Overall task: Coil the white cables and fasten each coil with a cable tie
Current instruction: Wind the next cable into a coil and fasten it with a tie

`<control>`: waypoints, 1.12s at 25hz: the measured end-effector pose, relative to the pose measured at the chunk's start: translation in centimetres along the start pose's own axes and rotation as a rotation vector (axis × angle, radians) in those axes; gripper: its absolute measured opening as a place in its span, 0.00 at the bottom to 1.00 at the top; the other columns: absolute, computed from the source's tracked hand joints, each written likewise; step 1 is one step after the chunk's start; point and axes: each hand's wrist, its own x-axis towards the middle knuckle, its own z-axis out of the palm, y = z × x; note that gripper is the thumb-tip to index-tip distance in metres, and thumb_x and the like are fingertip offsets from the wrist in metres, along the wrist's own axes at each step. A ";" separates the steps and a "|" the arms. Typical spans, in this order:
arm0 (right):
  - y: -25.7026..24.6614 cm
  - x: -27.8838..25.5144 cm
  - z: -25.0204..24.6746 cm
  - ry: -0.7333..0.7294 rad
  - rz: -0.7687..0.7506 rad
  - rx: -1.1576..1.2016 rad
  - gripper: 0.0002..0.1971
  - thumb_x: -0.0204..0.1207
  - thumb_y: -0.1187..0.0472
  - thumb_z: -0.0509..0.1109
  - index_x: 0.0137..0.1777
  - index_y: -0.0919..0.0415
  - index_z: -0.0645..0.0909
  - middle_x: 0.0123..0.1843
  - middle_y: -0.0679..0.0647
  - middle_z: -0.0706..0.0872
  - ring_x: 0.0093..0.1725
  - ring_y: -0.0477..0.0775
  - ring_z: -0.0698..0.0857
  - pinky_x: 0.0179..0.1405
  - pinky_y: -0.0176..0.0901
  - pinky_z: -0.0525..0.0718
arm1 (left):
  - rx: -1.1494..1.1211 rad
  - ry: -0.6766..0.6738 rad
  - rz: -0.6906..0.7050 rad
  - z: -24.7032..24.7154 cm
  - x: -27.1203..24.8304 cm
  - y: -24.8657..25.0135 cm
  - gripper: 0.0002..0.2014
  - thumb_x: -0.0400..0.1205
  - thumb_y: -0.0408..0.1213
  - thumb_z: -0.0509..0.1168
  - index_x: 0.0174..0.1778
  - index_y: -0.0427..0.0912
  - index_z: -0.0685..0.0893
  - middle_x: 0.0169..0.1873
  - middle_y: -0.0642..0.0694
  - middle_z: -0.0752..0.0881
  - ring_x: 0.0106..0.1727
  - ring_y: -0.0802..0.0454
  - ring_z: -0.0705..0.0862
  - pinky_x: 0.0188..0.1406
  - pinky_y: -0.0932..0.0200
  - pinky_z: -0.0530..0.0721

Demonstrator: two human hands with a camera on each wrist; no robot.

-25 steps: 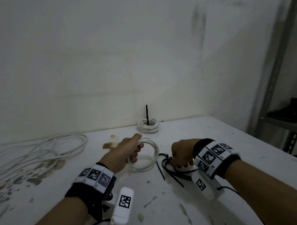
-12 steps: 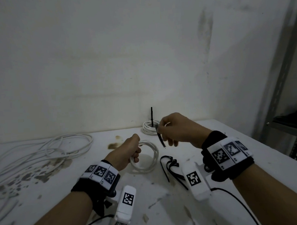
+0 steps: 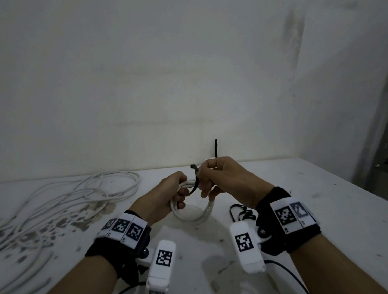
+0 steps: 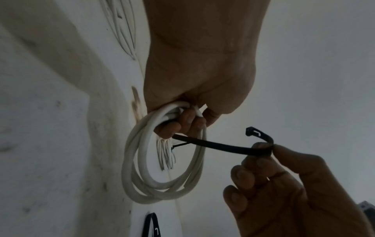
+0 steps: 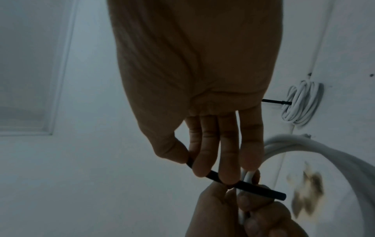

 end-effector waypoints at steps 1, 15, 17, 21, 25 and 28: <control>0.2 0.0 0.2 0.001 -0.001 -0.009 0.10 0.83 0.66 0.65 0.41 0.66 0.83 0.33 0.58 0.87 0.36 0.59 0.88 0.35 0.50 0.85 | 0.015 0.019 0.013 -0.1 -0.2 -0.1 0.10 0.85 0.40 0.54 0.39 0.42 0.72 0.21 0.50 0.66 0.20 0.55 0.60 0.23 0.60 0.65; 3.7 -1.1 1.8 0.111 -0.297 -0.379 0.01 0.77 0.61 0.76 0.45 0.56 0.86 0.34 0.49 0.81 0.36 0.40 0.76 0.41 0.27 0.73 | 0.190 0.057 0.094 1.5 -2.7 -0.3 0.13 0.82 0.32 0.55 0.31 0.43 0.73 0.20 0.51 0.69 0.21 0.56 0.63 0.19 0.62 0.64; 4.4 -0.8 1.7 0.157 -0.366 -0.545 0.03 0.76 0.56 0.78 0.47 0.49 0.87 0.45 0.49 0.80 0.48 0.38 0.75 0.46 0.24 0.69 | 0.146 0.067 0.079 1.5 -2.7 -0.4 0.13 0.82 0.34 0.54 0.30 0.44 0.71 0.19 0.51 0.67 0.20 0.56 0.61 0.20 0.62 0.61; 4.8 -0.3 1.2 0.110 -0.377 -0.472 0.06 0.77 0.61 0.76 0.43 0.50 0.84 0.47 0.41 0.87 0.53 0.39 0.81 0.51 0.32 0.77 | -0.141 0.062 0.019 1.1 -2.1 -0.5 0.14 0.80 0.39 0.50 0.27 0.45 0.68 0.20 0.51 0.59 0.16 0.56 0.54 0.16 0.67 0.55; 4.9 0.2 1.3 0.152 -0.336 -0.278 0.03 0.78 0.67 0.74 0.43 0.61 0.84 0.37 0.50 0.86 0.34 0.43 0.78 0.33 0.48 0.83 | -0.213 0.000 -0.009 1.0 -1.5 -1.0 0.12 0.81 0.37 0.52 0.31 0.45 0.69 0.19 0.51 0.61 0.15 0.57 0.56 0.15 0.65 0.60; 5.1 0.6 1.4 0.170 -0.360 -0.214 0.04 0.77 0.68 0.74 0.42 0.61 0.84 0.32 0.48 0.83 0.31 0.47 0.77 0.26 0.40 0.77 | -0.264 -0.075 -0.064 0.5 -1.4 -0.9 0.15 0.84 0.45 0.59 0.33 0.43 0.76 0.20 0.50 0.70 0.17 0.56 0.64 0.23 0.60 0.70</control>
